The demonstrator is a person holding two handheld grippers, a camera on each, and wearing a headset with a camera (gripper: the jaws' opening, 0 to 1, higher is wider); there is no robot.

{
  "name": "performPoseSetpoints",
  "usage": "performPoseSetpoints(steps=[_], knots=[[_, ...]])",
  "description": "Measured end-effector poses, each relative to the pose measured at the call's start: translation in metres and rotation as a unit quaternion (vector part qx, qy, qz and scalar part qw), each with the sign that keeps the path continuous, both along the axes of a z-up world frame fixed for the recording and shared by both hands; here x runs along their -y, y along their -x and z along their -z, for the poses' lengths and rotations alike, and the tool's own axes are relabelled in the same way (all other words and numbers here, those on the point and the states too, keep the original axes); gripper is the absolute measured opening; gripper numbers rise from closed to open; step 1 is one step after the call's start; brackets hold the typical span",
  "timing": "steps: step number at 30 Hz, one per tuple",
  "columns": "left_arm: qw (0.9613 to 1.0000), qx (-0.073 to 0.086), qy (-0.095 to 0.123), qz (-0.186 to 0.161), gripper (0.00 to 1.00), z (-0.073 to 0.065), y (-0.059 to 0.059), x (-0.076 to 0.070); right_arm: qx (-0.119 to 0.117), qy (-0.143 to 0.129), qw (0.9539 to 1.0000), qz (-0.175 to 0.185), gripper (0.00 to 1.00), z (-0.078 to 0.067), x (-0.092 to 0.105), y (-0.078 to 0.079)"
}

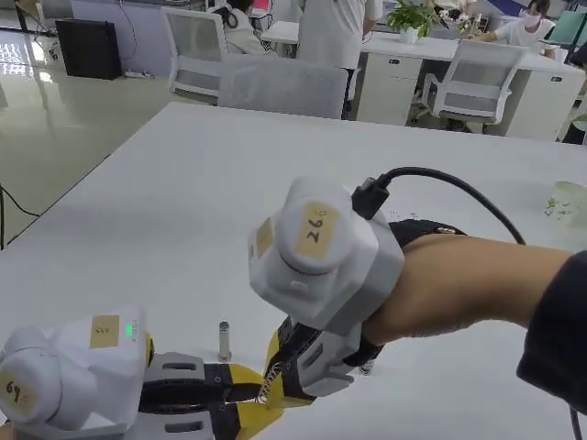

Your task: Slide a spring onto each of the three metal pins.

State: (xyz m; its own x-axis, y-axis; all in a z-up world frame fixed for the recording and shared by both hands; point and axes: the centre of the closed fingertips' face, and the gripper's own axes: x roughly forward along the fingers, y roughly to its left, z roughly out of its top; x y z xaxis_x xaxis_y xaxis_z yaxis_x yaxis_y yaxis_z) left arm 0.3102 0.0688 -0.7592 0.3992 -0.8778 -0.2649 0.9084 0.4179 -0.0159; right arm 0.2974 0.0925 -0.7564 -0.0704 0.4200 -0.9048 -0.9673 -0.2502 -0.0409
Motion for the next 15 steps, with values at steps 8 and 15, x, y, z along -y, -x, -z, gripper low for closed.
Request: performPoseSetpoints(steps=[8,15], knots=[[1.0,-0.002,-0.005,0.002,0.03,0.0039,0.0008,0.0018,0.005,0.011,0.9999,-0.004,0.08,0.0037,0.0022,0.0018],[1.0,-0.004,-0.006,0.0,0.03,0.0048,0.001,0.0021,0.007,0.014,0.9998,-0.007,0.08,0.0047,0.0026,0.0024]])
